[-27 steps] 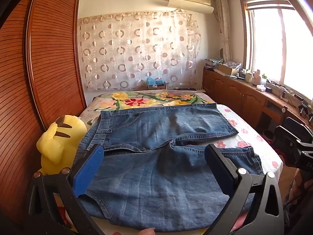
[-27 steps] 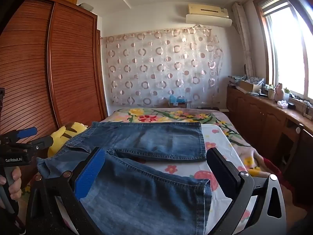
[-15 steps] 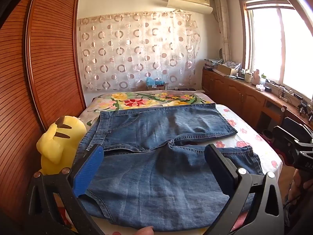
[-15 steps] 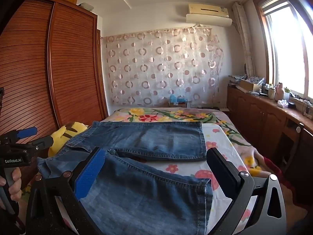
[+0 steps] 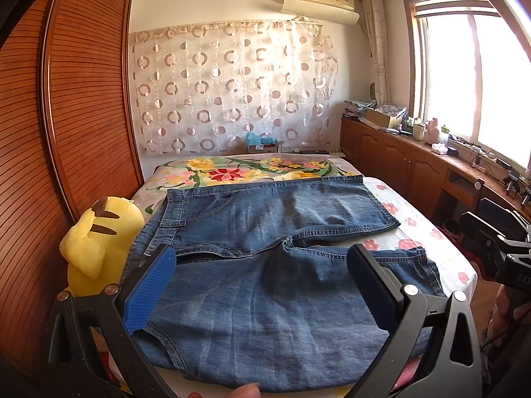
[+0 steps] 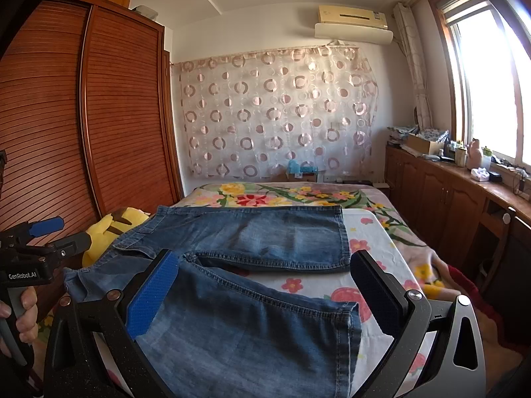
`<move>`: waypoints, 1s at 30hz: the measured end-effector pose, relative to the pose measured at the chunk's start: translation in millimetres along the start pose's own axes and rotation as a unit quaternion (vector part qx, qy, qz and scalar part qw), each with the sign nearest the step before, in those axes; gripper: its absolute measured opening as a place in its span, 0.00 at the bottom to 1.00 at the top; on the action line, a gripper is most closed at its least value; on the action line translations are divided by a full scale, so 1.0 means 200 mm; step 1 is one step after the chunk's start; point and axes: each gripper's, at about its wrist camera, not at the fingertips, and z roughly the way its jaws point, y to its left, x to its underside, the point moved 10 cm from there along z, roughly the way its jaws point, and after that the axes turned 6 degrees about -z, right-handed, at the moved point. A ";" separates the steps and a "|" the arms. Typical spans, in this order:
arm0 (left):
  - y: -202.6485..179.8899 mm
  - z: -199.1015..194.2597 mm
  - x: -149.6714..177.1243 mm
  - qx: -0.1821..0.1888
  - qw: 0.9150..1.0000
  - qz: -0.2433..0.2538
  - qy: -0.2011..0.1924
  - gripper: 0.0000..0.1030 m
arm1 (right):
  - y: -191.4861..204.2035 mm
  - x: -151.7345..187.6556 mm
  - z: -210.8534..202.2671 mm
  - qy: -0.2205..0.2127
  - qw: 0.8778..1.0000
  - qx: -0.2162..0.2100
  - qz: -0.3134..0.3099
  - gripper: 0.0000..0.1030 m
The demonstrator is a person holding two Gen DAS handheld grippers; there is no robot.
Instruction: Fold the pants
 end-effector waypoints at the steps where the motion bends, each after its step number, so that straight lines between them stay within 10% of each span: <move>1: 0.00 0.00 0.00 0.000 1.000 0.000 0.000 1.00 | 0.00 0.00 0.00 0.000 1.000 0.000 0.000 1.00; 30: -0.02 0.00 0.00 0.002 1.000 0.001 -0.004 1.00 | 0.01 0.00 -0.01 -0.001 1.000 -0.003 0.003 1.00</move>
